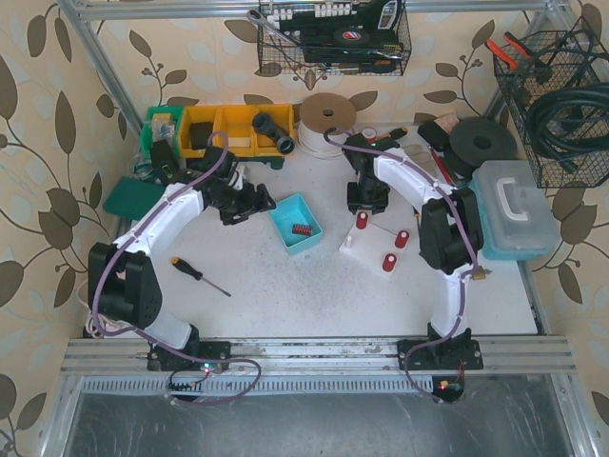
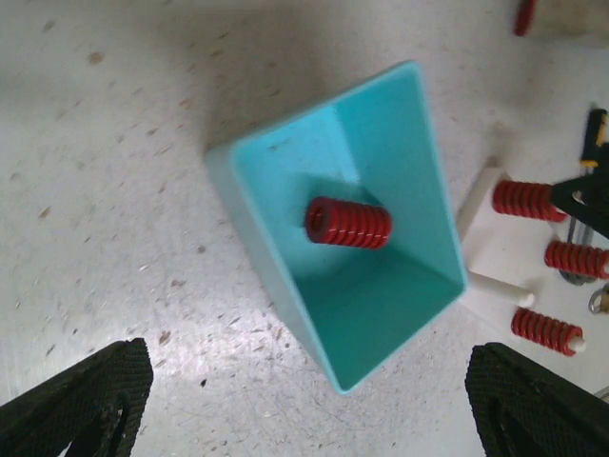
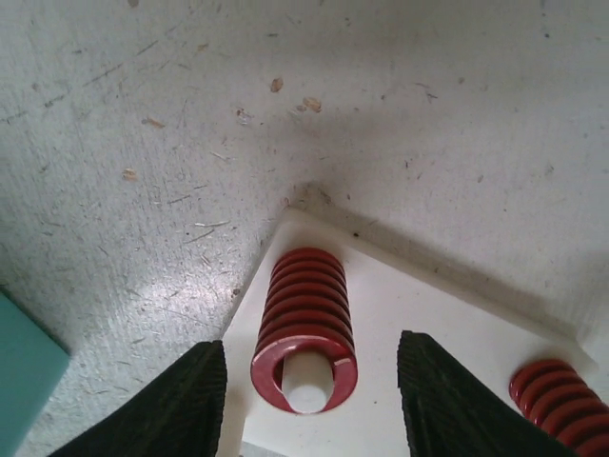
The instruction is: Install the large spring
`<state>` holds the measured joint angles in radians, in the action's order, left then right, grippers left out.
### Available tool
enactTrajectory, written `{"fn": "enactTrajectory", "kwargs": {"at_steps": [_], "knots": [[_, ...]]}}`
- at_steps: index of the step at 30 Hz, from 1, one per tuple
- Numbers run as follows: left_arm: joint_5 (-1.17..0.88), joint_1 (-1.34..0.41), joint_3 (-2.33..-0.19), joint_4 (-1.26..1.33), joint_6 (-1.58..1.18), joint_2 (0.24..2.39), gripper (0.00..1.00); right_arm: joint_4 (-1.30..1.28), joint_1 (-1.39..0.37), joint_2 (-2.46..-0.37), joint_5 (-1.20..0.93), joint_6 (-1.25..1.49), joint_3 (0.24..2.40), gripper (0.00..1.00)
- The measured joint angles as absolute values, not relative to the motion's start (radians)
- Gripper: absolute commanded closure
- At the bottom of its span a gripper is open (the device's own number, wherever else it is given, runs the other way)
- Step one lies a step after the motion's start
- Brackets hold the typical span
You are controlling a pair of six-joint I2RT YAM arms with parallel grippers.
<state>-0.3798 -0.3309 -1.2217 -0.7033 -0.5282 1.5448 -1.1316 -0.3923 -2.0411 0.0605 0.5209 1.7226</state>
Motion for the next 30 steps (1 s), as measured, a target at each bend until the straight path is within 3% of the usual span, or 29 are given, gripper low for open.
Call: {"fn": "enactTrajectory", "kwargs": {"at_steps": [2, 8, 10, 11, 12, 14, 20, 24, 30], "knots": [[-0.364, -0.359, -1.263, -0.718, -0.49, 1.546, 0.11, -1.135, -0.392, -2.028, 0.06, 0.519, 1.723, 0.45], [-0.316, -0.459, -1.402, -0.739, -0.261, 1.574, 0.33, -1.157, -0.39, -1.859, 0.053, 0.511, 1.683, 0.35], [-0.323, -0.492, -1.419, -0.733, -0.12, 1.583, 0.34, -1.163, -0.39, -1.745, 0.049, 0.506, 1.632, 0.27], [-0.325, -0.507, -1.419, -0.732, -0.043, 1.584, 0.35, -1.166, -0.39, -1.687, 0.048, 0.501, 1.606, 0.17], [-0.323, -0.524, -1.419, -0.733, 0.031, 1.586, 0.38, -1.168, -0.389, -1.628, 0.048, 0.494, 1.579, 0.09], [-0.321, -0.555, -1.419, -0.728, 0.186, 1.594, 0.46, -1.173, -0.386, -1.526, 0.05, 0.484, 1.532, 0.03], [-0.337, -0.583, -1.446, -0.732, 0.531, 1.707, 0.65, -1.177, -0.35, -1.345, 0.064, 0.459, 1.415, 0.02], [-0.343, -0.582, -1.498, -0.752, 0.659, 1.831, 0.66, -1.17, -0.329, -1.249, 0.072, 0.451, 1.333, 0.02], [-0.341, -0.582, -1.561, -0.809, 0.787, 1.937, 0.57, -1.167, -0.31, -1.117, 0.072, 0.45, 1.213, 0.03]]}}
